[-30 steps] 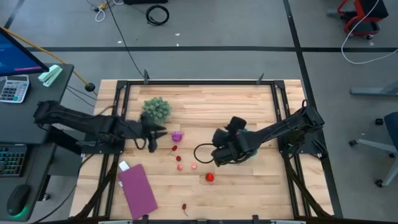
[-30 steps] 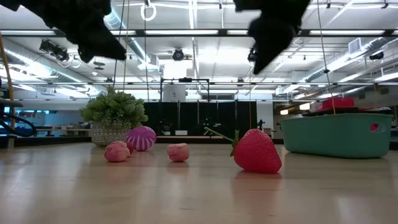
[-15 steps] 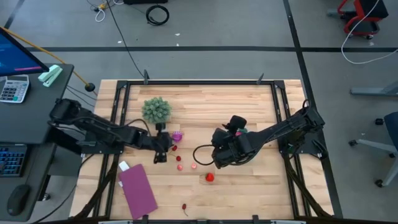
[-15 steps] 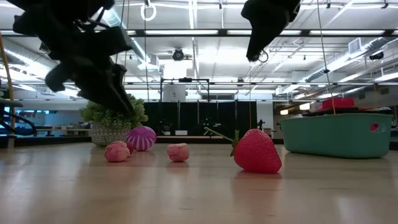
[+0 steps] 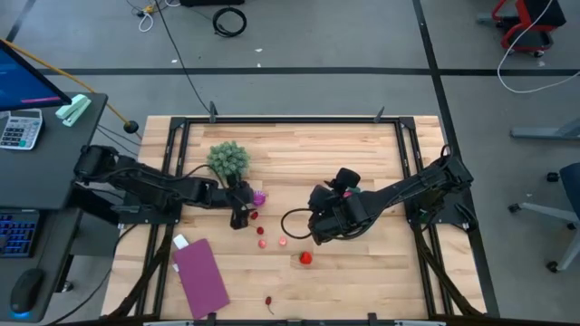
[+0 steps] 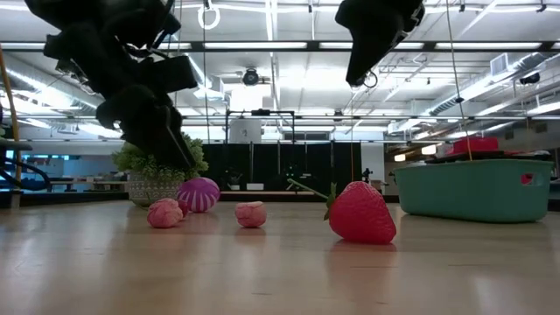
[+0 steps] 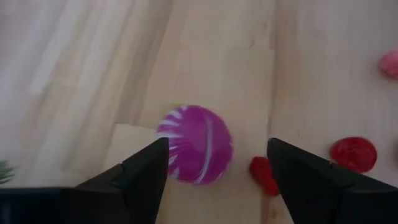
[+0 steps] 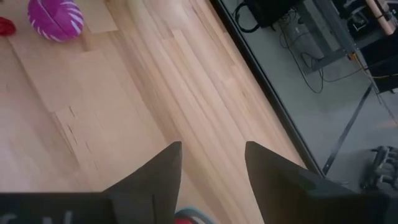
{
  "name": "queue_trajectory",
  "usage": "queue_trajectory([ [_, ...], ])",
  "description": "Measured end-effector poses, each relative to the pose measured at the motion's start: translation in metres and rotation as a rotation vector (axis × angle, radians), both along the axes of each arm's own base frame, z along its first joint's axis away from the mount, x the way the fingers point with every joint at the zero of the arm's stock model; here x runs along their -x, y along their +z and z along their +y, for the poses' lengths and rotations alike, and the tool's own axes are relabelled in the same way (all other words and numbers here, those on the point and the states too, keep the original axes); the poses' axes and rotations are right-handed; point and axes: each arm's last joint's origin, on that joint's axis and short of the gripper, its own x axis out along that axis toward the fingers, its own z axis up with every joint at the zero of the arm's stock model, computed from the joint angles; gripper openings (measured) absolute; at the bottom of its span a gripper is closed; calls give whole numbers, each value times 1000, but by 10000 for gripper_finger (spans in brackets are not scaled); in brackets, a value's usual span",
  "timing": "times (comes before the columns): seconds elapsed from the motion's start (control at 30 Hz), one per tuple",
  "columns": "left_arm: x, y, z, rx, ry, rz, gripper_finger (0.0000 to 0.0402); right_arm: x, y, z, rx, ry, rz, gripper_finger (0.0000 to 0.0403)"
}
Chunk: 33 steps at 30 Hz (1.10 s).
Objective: Pick and placing Produce into tupperware
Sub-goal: Put the onion in the basket
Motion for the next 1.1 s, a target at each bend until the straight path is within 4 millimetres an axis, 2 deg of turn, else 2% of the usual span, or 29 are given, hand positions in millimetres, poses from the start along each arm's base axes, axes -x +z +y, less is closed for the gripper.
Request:
queue_trajectory([
  [0.27,-11,-12,3,-24,-20,-1,281,2,-1,7,-27,25,8,185],
  [0.53,-21,-27,10,-67,-21,23,280,0,-1,4,-27,20,11,185],
  [0.67,-17,-34,11,-57,-29,76,279,0,-1,4,-34,24,12,185],
  [0.9,-21,-28,12,-171,-88,73,279,-1,-1,4,-45,23,5,185],
  [1.1,-29,-8,13,-213,-75,80,279,-1,-1,5,-56,12,-8,185],
])
